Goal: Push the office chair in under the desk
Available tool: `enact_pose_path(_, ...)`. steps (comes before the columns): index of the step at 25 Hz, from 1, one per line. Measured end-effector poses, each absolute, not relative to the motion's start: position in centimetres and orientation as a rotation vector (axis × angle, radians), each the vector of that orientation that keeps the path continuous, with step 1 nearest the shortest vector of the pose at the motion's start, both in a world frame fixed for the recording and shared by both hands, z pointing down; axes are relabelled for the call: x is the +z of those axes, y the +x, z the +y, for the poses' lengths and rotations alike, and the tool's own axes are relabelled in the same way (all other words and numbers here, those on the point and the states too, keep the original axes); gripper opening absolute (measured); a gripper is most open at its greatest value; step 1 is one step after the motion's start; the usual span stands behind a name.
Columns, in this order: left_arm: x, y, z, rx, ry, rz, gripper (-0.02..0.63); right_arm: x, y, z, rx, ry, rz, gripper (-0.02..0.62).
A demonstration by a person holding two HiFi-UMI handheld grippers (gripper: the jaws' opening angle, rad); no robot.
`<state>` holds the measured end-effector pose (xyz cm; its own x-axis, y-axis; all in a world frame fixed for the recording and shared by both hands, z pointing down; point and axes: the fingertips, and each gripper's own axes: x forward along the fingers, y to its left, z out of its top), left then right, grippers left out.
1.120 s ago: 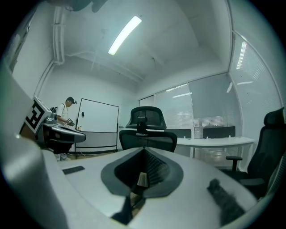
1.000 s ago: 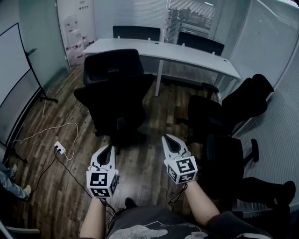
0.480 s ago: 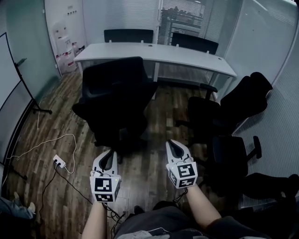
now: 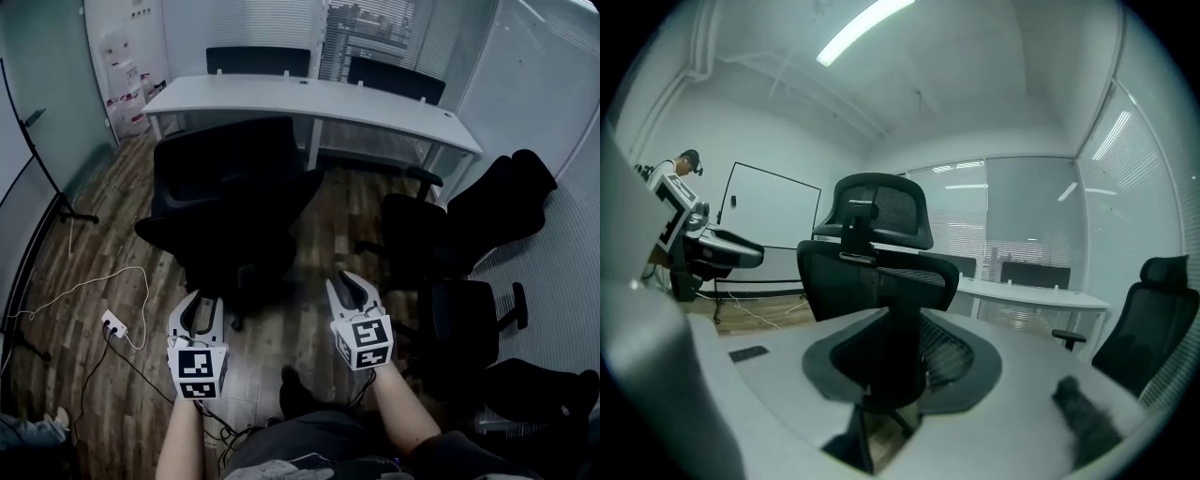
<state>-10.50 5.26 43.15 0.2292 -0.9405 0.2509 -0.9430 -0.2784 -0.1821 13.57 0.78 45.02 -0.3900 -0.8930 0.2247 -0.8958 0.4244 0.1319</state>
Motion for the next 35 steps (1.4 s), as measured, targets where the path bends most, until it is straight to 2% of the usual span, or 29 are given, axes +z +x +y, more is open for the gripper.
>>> enact_pose_path(4, 43.1, -11.4, 1.2, 0.586, 2.437, -1.923, 0.181, 45.1, 13.2, -4.3, 0.045, 1.523, -2.448, 0.126)
enact_pose_path(7, 42.9, -12.7, -2.2, 0.709, 2.411, -2.027, 0.263, 45.1, 12.9, -8.1, 0.013, 1.49, -2.445, 0.164)
enact_pose_path(10, 42.8, -15.0, -4.9, 0.867, 2.336, -2.164, 0.333, 45.0, 12.2, -11.2, -0.064, 1.427, -2.419, 0.222)
enact_pose_path(12, 42.7, -17.0, -6.4, 1.013, 2.265, -2.249, 0.357, 44.7, 11.7, -13.2, -0.135, 1.399, -2.394, 0.256)
enact_pose_path(15, 42.6, -19.4, -7.9, 1.172, 2.168, -2.321, 0.369, 44.5, 11.0, -16.0, -0.216, 1.369, -2.364, 0.286)
enact_pose_path(23, 42.8, -22.5, -11.2, 1.563, 2.048, -2.324, 0.379, 44.0, 9.5, -22.1, -0.484, 1.284, -2.204, 0.304)
enact_pose_path(31, 44.0, -23.6, -13.6, 1.807, 2.045, -2.183, 0.377, 43.7, 7.6, -25.1, -0.724, 1.167, -2.044, 0.304)
enact_pose_path(35, 44.2, -23.3, -14.8, 1.765, 2.118, -2.174, 0.375, 44.0, 6.8, -26.0, -0.776, 1.161, -1.986, 0.302)
